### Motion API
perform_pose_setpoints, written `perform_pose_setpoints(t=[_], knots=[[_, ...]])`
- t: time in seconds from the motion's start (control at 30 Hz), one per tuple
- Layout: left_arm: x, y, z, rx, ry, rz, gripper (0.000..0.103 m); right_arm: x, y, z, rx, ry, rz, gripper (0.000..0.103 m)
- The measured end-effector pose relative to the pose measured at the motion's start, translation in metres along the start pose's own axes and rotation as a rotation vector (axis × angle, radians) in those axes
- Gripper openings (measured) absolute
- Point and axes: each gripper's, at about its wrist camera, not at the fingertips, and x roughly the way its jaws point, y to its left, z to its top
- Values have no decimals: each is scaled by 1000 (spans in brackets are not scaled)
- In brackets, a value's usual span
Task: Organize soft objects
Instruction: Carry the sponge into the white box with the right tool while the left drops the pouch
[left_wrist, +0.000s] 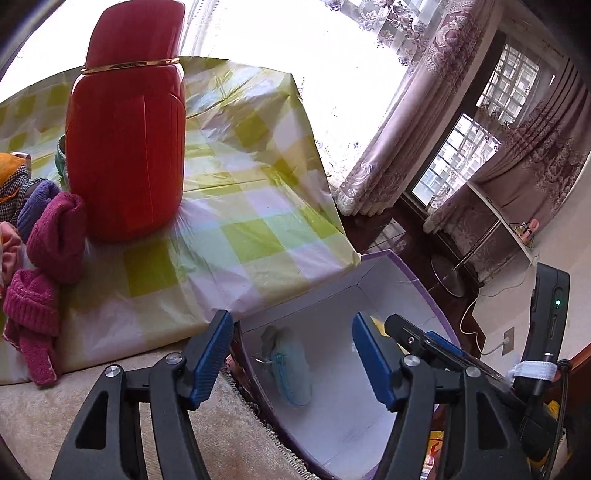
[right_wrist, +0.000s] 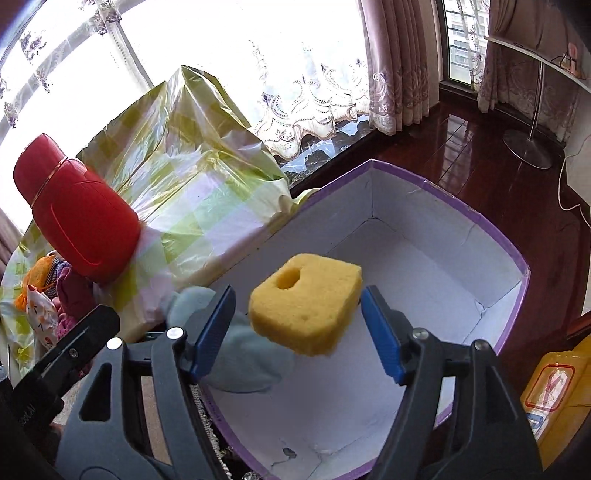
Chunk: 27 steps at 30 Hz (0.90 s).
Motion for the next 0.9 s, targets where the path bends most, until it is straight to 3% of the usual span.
perform_pose_setpoints(t=[0.13, 0.2, 0.27, 0.4, 0.57, 0.9], knots=[[-4, 12, -3, -43, -5, 9, 68, 5, 7, -7, -35, -1, -6, 78], [-8, 18, -5, -62, -9, 11, 68, 3, 16, -11, -74, -27, 1, 89], [-12, 25, -7, -83, -14, 16, 68, -1, 26, -15, -124, -57, 39, 93], [-24, 41, -12, -128, -33, 40, 68, -7, 54, -25, -253, -66, 99, 93], [-45, 66, -20, -170, -76, 104, 68, -10, 79, -37, -284, -5, 188, 93], [-76, 130, -24, -307, -127, 203, 68, -1, 128, -45, -362, 64, 235, 93]])
